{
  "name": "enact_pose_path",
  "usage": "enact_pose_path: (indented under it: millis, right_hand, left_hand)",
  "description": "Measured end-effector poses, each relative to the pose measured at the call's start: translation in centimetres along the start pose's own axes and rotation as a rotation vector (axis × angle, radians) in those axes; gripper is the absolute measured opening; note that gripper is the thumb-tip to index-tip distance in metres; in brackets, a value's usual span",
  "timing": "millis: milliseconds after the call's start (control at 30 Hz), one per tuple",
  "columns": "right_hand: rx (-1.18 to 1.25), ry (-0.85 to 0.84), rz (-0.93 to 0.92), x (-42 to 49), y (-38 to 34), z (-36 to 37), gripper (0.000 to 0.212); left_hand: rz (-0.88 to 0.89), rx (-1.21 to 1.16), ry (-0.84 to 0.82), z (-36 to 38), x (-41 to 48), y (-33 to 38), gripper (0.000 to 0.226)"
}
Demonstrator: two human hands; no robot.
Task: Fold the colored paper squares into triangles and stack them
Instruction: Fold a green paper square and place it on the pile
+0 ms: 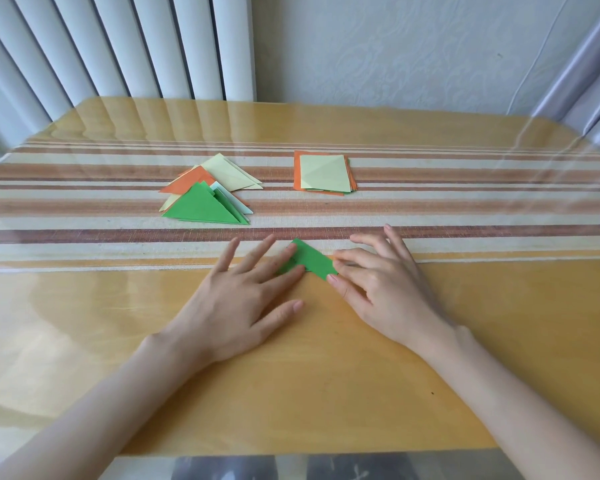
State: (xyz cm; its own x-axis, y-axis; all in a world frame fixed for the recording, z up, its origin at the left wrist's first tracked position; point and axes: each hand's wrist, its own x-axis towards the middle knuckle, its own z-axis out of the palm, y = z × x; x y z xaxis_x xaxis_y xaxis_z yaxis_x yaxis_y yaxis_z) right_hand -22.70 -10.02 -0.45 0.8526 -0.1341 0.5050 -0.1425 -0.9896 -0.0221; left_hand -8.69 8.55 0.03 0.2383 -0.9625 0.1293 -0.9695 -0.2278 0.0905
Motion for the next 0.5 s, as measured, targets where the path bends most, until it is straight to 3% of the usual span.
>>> enact_pose_path:
  millis: [300, 500]
  right_hand:
    - [0.148, -0.132, 0.130, 0.5, -0.1, 0.3, 0.057]
    - [0.215, -0.088, 0.273, 2.2, -0.6, 0.5, 0.028]
  left_hand:
    - [-0.006, 0.062, 0.308, -1.3, -0.5, -1.0, 0.049]
    - [-0.090, 0.170, 0.448, -0.8, 2.4, 0.9, 0.036]
